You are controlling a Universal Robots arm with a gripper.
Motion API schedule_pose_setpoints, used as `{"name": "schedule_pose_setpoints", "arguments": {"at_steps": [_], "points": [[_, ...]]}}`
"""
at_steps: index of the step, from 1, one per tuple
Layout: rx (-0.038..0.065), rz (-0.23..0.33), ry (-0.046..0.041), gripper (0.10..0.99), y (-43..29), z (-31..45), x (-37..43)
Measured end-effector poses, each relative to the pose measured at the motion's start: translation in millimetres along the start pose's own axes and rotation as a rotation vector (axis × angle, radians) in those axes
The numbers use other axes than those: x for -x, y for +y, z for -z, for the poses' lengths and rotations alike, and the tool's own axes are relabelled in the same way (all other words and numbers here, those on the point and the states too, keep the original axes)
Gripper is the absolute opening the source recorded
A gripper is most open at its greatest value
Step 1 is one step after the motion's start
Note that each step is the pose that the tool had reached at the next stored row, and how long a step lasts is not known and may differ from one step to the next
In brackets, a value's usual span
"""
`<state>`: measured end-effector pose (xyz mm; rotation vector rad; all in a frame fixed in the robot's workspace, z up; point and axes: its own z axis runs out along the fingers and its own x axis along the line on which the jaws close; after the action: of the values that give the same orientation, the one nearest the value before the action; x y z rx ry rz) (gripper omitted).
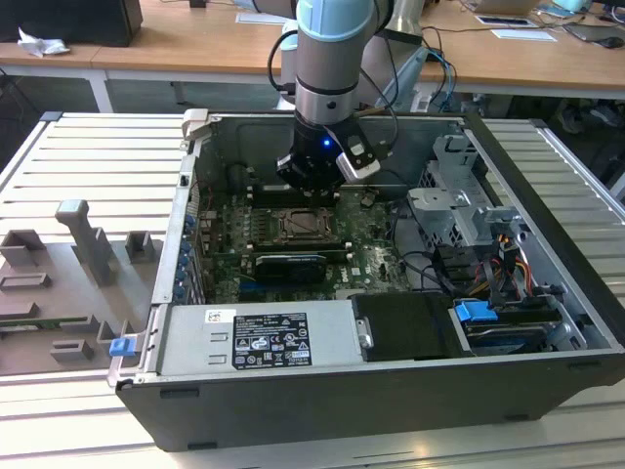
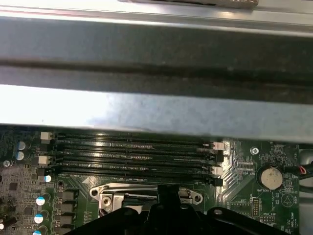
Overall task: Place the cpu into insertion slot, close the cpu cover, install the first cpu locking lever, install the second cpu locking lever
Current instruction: 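Install the second cpu locking lever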
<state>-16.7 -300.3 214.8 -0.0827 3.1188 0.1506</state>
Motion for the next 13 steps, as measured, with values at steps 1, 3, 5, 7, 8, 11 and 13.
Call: {"name": "schedule_pose_setpoints", "arguments": {"at_steps": [1,3,5,7,8,11,13], "points": [[0.000,0.000,0.0002,0.106,-0.1,0.5,0.0],[0.000,0.000,0.0000,0.106,0.5,6.6,0.2],[0.000,0.000,0.0001,0.106,1.2,13.3,0.3],[0.000,0.000,0.0001,0.106,1.8,19.2,0.4],[0.000,0.000,0.0000,0.106,2.0,21.4,0.5],[0.000,0.000,0.0001,0.106,2.3,25.8,0.6],[0.000,0.000,0.0001,0.106,1.7,25.8,0.6]]}}
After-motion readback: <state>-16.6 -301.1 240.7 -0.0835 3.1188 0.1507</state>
